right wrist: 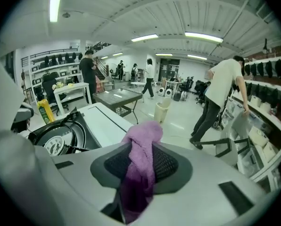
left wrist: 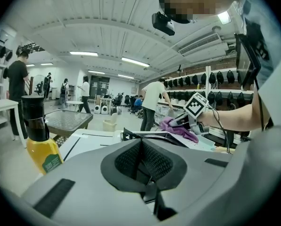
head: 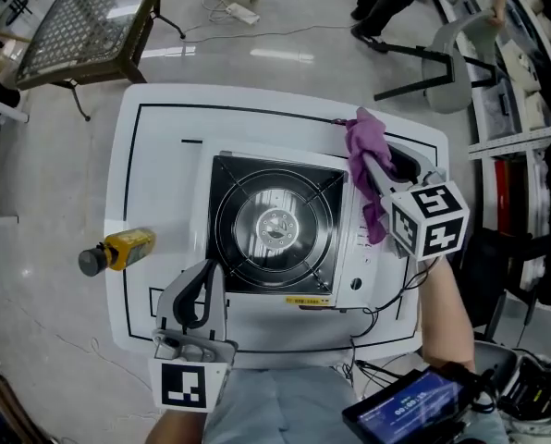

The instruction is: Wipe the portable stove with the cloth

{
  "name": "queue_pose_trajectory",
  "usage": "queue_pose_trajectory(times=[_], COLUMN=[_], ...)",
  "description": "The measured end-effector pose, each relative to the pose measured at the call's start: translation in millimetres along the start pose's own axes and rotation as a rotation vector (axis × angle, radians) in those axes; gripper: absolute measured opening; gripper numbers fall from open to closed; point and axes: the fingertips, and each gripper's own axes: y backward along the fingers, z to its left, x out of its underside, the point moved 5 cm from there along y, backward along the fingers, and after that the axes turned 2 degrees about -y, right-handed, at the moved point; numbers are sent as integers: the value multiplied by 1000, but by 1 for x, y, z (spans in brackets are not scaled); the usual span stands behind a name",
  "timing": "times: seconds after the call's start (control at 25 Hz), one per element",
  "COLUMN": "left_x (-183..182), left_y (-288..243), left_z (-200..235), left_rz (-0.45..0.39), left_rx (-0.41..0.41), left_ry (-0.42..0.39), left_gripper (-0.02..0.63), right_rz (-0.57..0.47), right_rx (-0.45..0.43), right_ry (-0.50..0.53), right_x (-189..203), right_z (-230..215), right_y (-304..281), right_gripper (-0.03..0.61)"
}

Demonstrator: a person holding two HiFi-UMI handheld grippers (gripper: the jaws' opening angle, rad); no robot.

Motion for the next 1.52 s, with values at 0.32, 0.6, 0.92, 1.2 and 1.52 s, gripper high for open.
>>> queue_pose_trajectory(times=[0.32,0.6,0.92,1.2,1.52], left_x=[2,6,14,16,19], left_y=[8,16,28,37,46], left_z=[13,32,52,66,79], left_rz=[-7,-10,-12,-26,-29], left_rx=[-35,-59,-86,-111,-140], left_ry=[31,46,79,108,134], left_gripper=[18,18,18,18,18], right_rz=[1,78,105,123,126], right_rx=[27,9,-55,-92,-134], right_ry=[99,161,210,237,279], right_x=[-30,-19,-34,-47,-62], right_z=[-3,18,56,78,105], right_y=[5,-20,-43,-55,-68], right_gripper=[135,135,135,134,133])
